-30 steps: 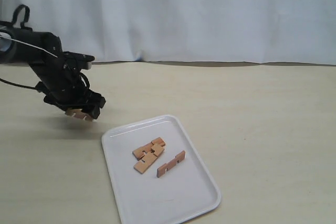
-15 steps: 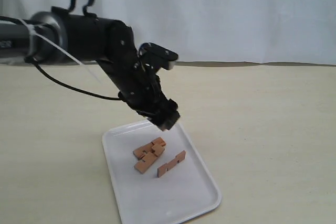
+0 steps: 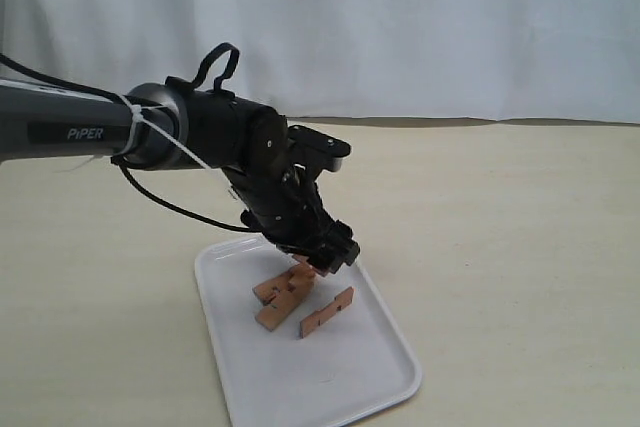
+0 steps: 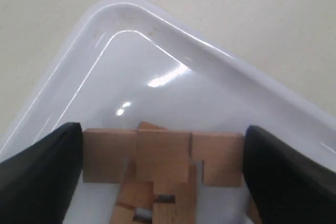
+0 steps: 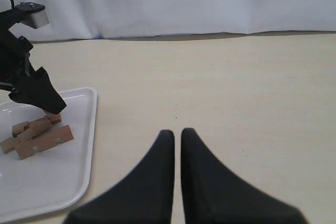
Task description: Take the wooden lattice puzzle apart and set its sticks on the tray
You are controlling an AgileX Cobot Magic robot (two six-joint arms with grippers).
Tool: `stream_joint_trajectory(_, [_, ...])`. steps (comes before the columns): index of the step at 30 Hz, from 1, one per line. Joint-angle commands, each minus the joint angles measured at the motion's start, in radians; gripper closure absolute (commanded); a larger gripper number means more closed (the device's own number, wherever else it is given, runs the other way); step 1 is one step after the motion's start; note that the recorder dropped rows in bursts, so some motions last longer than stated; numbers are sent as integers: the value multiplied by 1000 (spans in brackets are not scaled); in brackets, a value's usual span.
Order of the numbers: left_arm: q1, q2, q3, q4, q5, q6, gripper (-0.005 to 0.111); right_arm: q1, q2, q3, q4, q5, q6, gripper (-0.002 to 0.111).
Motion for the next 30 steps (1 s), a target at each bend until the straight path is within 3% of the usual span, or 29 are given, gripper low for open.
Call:
stream_joint_trajectory(1, [1, -8, -1, 1, 25, -15, 34, 3, -5, 1, -1, -4, 0, 104])
stream_joint_trajectory(10, [1, -87, -23, 26, 162, -31, 31, 3, -5, 1, -1, -4, 0, 104])
stream_joint_trajectory(14, [1, -90, -23, 29, 155, -38, 9, 3, -5, 1, -1, -4, 0, 104])
stream_joint_trajectory(20, [3, -121, -23, 137, 199, -109, 11, 3, -5, 1, -1, -4, 0, 104])
stream_joint_trajectory(22, [3, -160, -23, 211, 253, -137, 37, 3, -5, 1, -1, -4, 0, 104])
stream_joint_trajectory(24, [19, -180, -23, 258, 384, -144, 98, 3, -5, 1, -1, -4, 0, 104])
stream_joint_trajectory(25, [31, -189, -18, 245, 416, -146, 106, 3, -5, 1, -1, -4, 0, 104])
stream_joint_trajectory(30, [122, -342, 140, 240, 407, -146, 107, 3, -5, 1, -1, -4, 0, 104])
